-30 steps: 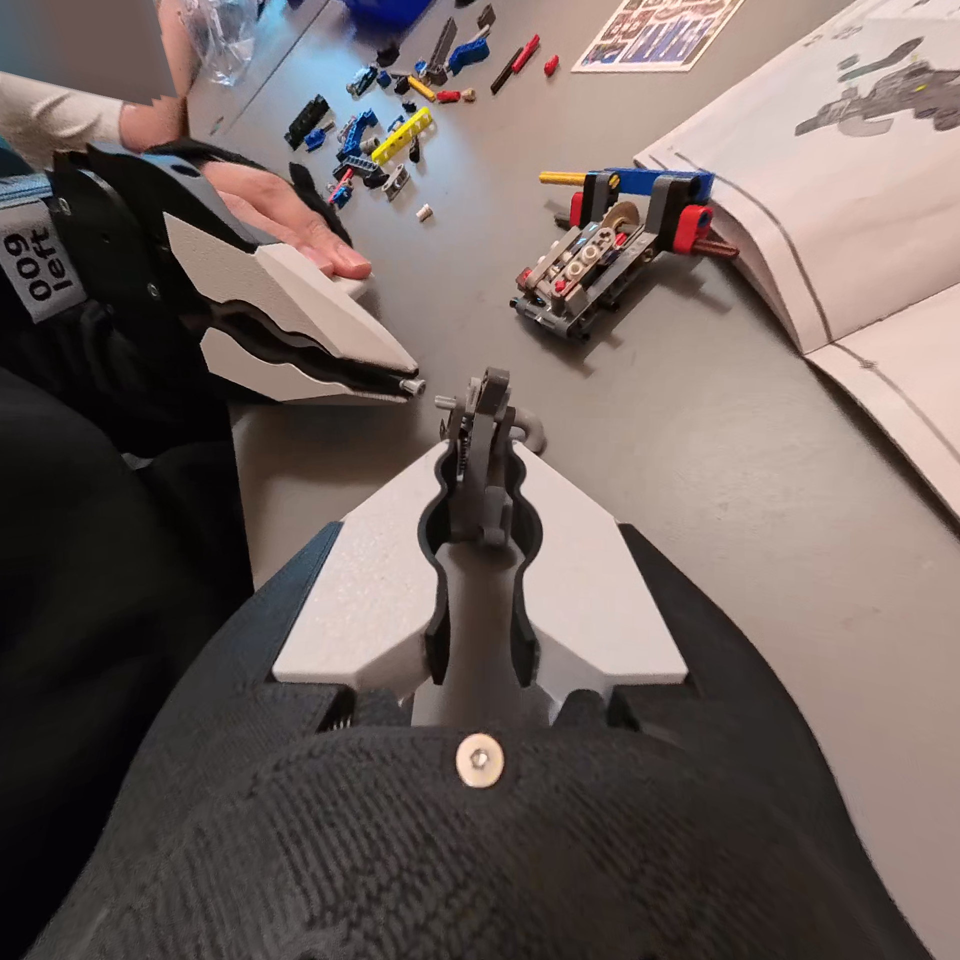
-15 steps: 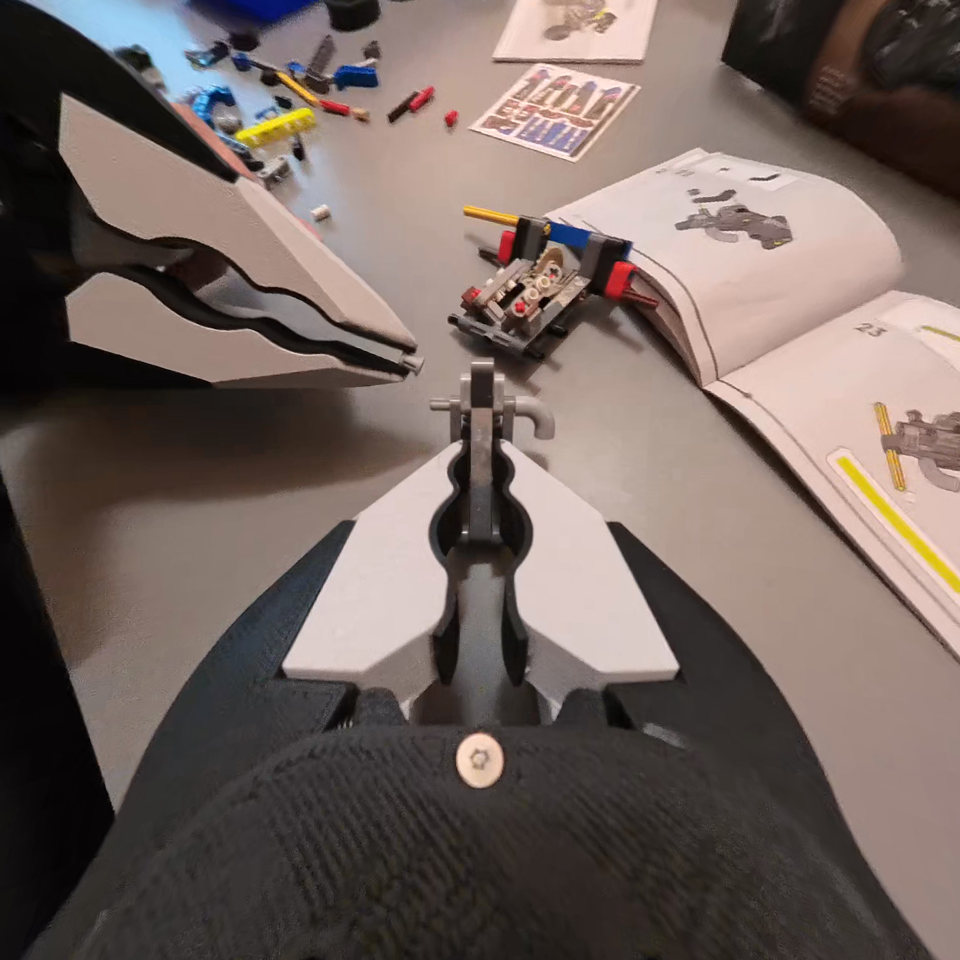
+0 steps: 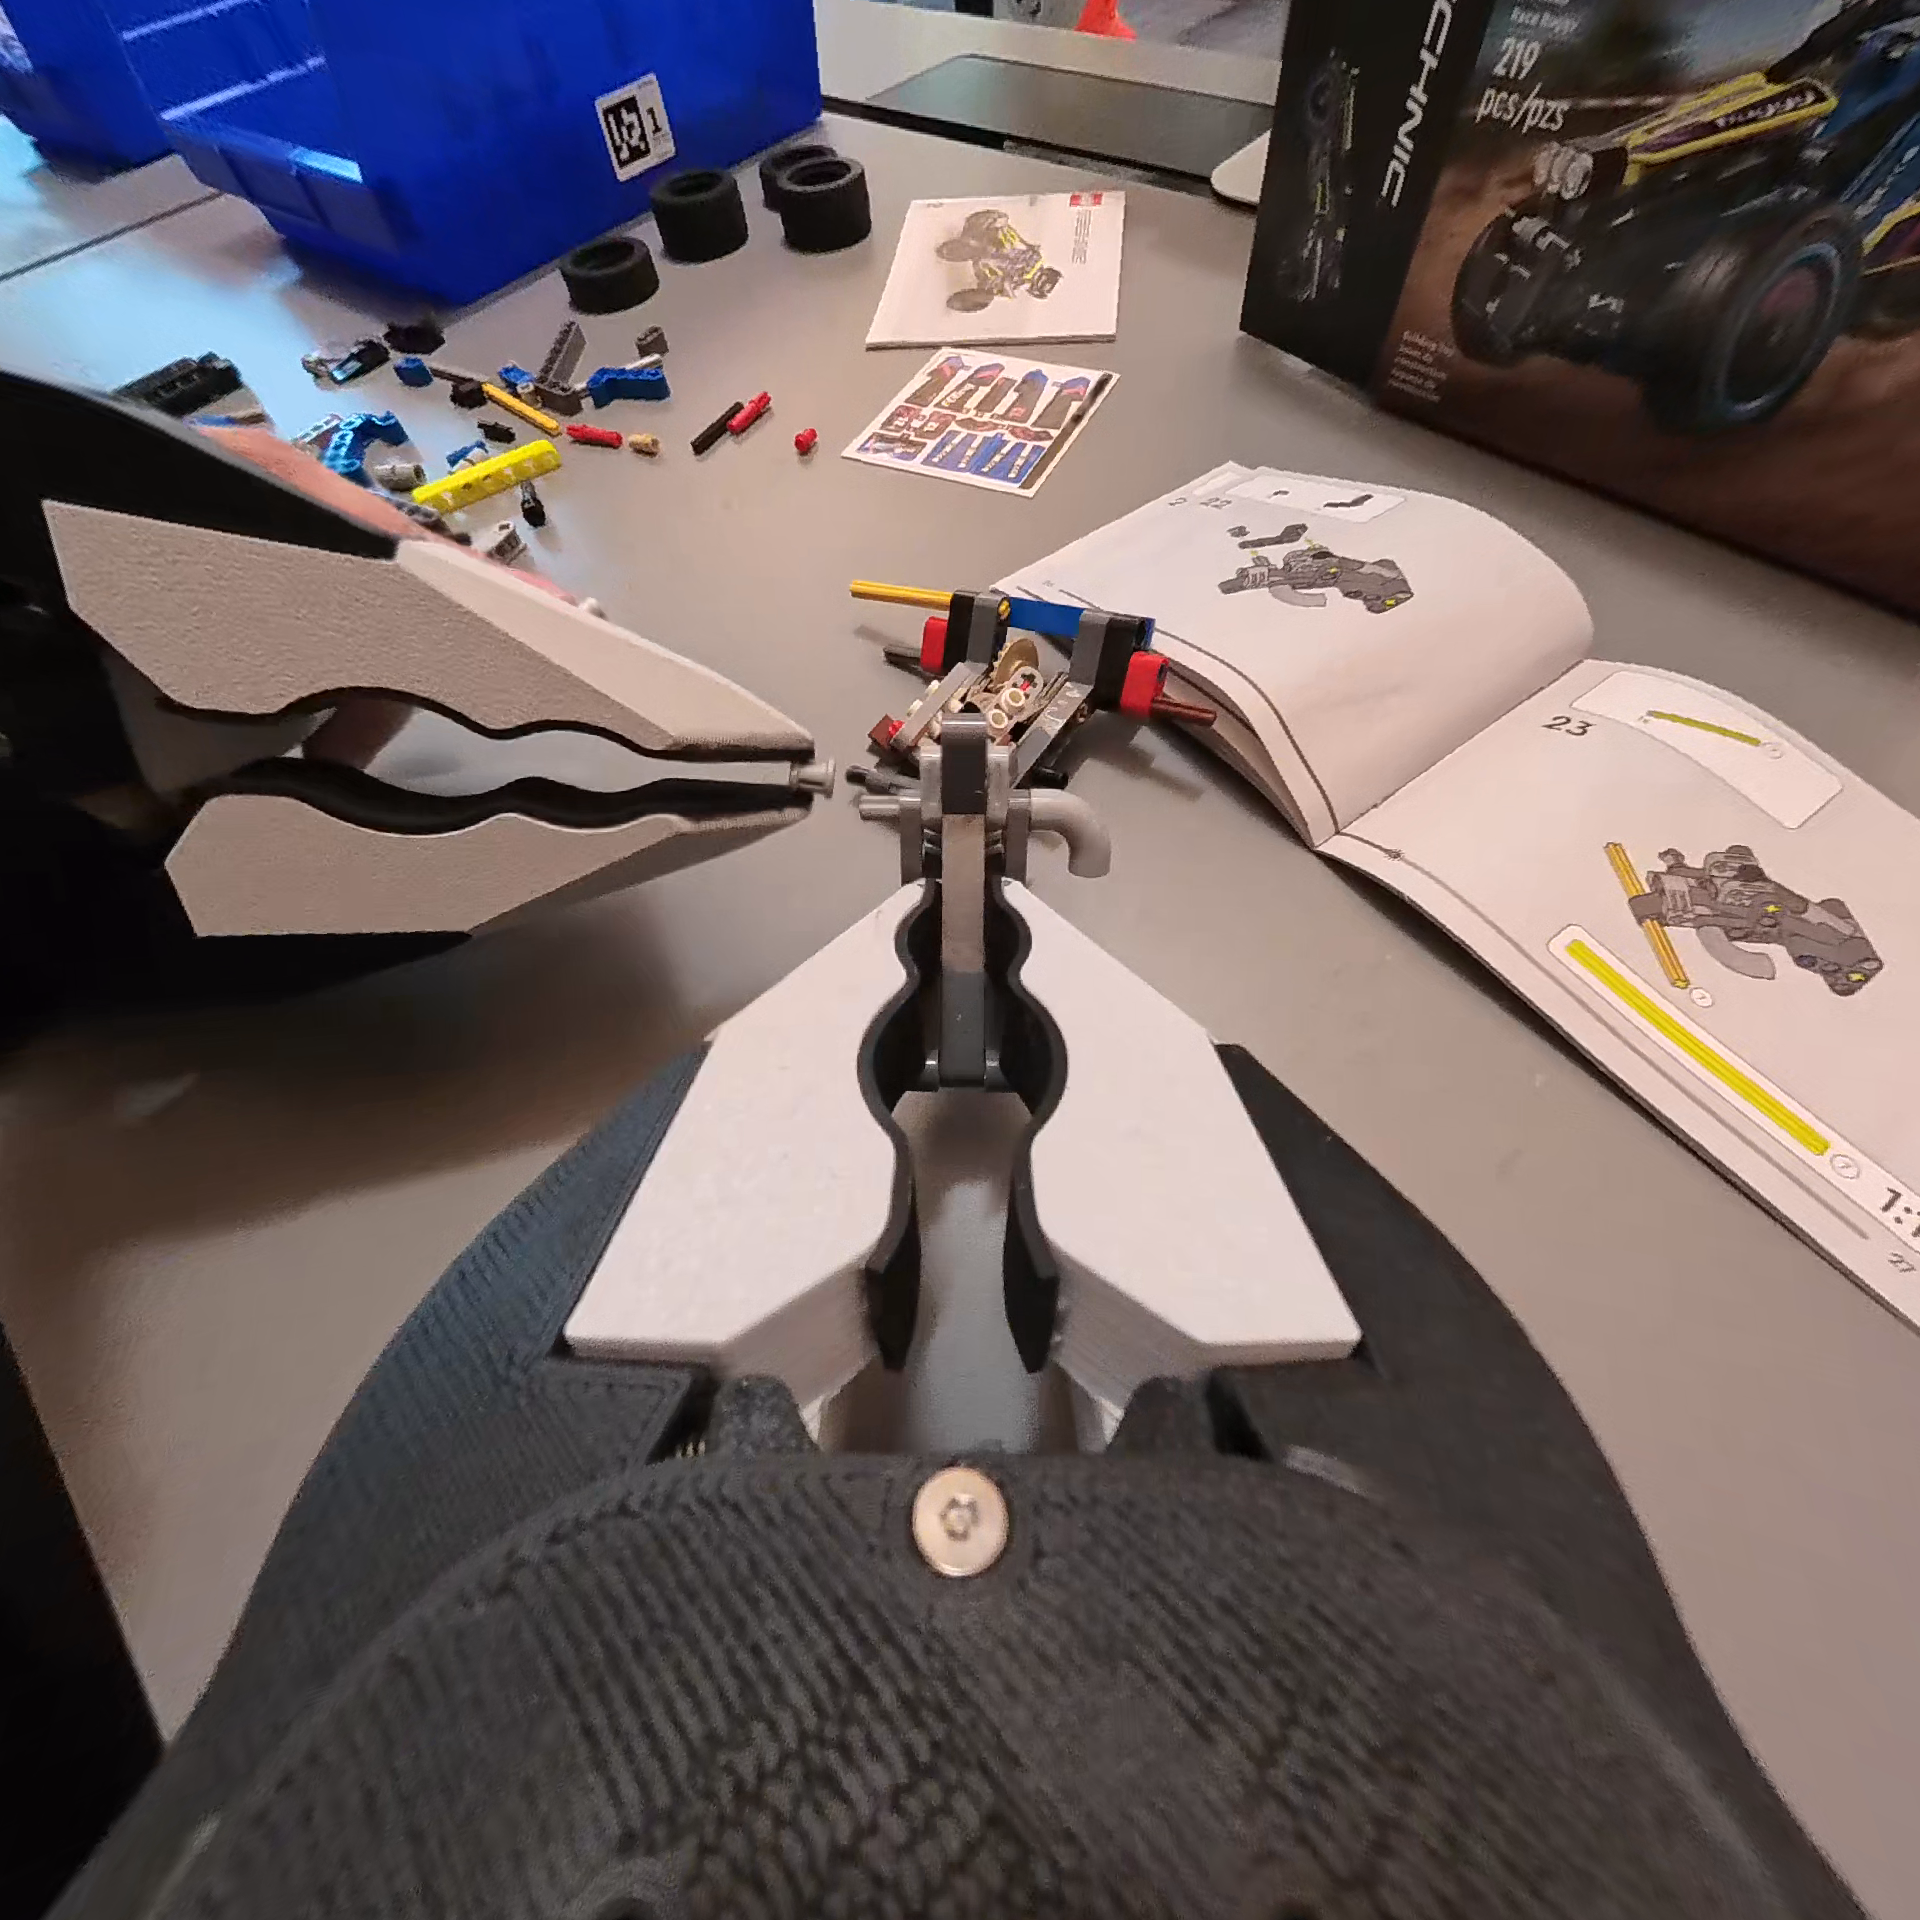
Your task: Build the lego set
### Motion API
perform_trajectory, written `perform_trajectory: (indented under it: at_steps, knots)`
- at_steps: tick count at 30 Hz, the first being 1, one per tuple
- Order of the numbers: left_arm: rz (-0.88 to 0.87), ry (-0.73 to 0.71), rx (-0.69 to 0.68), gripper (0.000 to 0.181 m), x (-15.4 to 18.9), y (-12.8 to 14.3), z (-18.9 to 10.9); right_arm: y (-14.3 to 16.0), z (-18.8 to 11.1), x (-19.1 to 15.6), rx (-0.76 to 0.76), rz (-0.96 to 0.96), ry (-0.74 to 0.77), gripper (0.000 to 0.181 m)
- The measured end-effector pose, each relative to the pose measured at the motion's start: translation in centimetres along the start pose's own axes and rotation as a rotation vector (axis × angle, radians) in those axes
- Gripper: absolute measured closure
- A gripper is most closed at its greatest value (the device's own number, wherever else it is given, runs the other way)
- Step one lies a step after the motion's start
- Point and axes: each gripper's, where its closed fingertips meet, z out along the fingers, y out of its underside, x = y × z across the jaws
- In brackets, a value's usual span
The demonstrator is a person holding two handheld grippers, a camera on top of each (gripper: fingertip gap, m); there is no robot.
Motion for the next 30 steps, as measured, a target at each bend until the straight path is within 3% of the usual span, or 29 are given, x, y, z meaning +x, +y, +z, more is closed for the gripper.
perform_trajectory:
  at_steps: [16,21,30]
  knots:
    - [-0.01,0.021,-0.002,0.178,0.5,0.1,0.4,0.1,0.1,-0.4,-0.007,-0.004,-0.026,0.175]
    - [0.083,0.008,-0.039,0.178,0.9,0.4,0.5,0.6,0.5,-0.6,-0.046,-0.068,0.009,0.175]
    - [-0.173,0.168,-0.021,0.178,2.0,1.3,1.0,1.9,0.9,-0.8,-0.13,-0.179,0.034,0.174]
